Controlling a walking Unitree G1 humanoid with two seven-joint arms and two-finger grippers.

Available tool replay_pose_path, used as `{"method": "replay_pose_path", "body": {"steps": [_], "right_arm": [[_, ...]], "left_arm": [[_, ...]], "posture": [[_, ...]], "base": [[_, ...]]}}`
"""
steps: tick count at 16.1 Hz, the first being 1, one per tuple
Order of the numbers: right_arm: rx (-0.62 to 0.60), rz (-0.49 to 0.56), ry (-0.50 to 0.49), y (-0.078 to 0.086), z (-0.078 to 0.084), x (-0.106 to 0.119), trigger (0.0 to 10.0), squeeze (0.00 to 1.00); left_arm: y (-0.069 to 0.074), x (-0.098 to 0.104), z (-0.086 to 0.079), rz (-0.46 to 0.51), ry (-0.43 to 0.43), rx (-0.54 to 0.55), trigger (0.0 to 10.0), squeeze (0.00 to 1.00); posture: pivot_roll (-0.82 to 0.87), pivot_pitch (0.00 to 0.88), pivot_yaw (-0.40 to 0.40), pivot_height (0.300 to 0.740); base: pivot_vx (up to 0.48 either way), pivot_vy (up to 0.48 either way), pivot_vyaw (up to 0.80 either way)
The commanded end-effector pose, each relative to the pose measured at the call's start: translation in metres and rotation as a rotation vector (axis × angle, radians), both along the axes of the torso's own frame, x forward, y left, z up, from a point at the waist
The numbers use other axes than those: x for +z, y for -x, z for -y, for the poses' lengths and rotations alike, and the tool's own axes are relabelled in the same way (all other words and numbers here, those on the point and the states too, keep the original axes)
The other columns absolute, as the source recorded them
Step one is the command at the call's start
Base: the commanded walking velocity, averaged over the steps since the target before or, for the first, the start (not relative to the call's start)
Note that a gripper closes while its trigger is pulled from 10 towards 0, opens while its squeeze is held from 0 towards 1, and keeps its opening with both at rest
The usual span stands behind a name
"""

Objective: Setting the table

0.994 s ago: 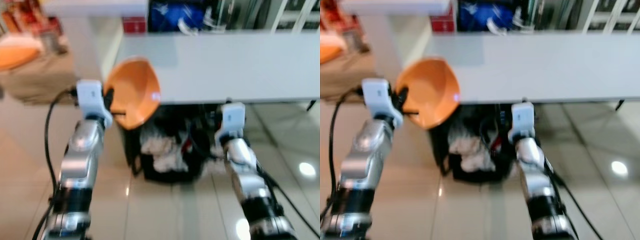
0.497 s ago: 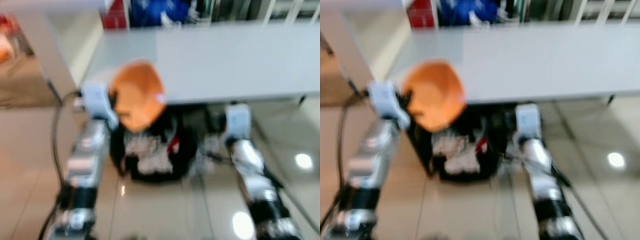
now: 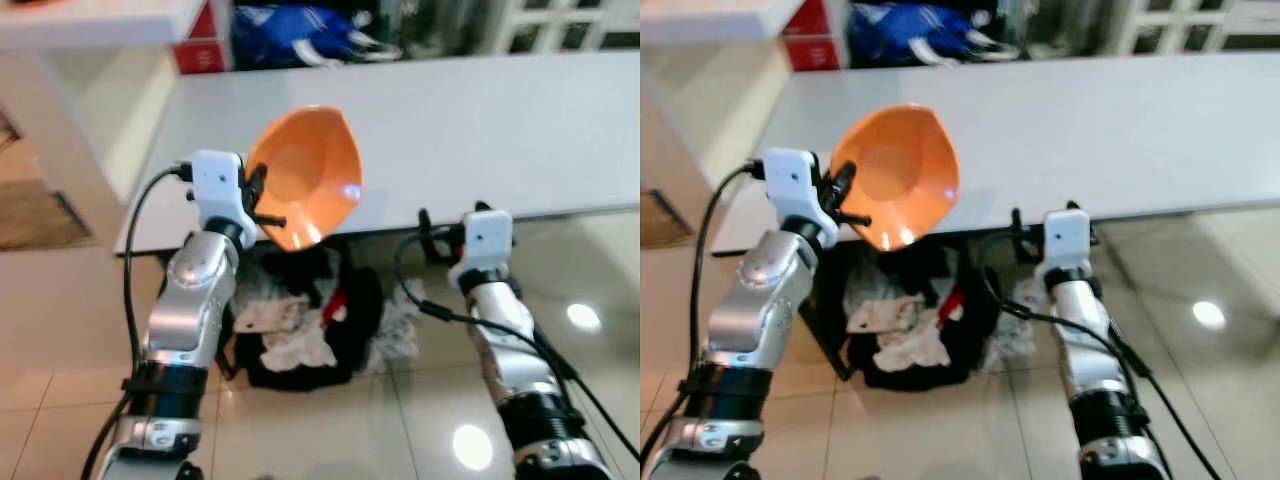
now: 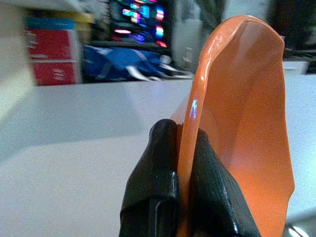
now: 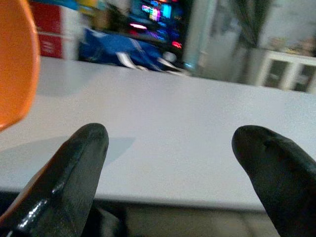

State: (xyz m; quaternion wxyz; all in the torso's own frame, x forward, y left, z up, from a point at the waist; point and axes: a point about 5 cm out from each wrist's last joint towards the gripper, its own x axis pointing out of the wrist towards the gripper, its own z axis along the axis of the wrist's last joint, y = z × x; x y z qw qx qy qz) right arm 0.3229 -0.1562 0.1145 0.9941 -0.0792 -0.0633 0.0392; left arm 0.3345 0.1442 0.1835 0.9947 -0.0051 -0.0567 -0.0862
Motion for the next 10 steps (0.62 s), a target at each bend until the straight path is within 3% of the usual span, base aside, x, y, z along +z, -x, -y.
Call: {"method": "replay_pose_path", "body": {"steps": [1, 6, 10], "right_arm": [[0.033, 0.000, 0.001, 0.000, -0.010, -0.001, 10.0, 0.00], [0.036, -0.001, 0.000, 0.000, -0.013, -0.002, 10.0, 0.00], [0.034, -0.002, 0.001, 0.001, -0.012, -0.003, 10.0, 0.00]], "left_arm": [[-0.002, 0.015, -0.002, 0.050, 0.002, 0.003, 0.0, 0.00], [-0.002, 0.022, 0.013, 0.067, 0.019, -0.043, 0.0, 0.00], [-0.005, 0.022, 0.011, 0.062, 0.013, -0.026, 0.0, 0.00]], "posture": [[-0.05, 0.000, 0.060, 0.740], [-0.06, 0.000, 0.069, 0.740], [-0.06, 0.000, 0.071, 0.740]], "base": [[0.480, 0.000, 0.00], [0.465, 0.000, 0.00], [0.480, 0.000, 0.00]]}}
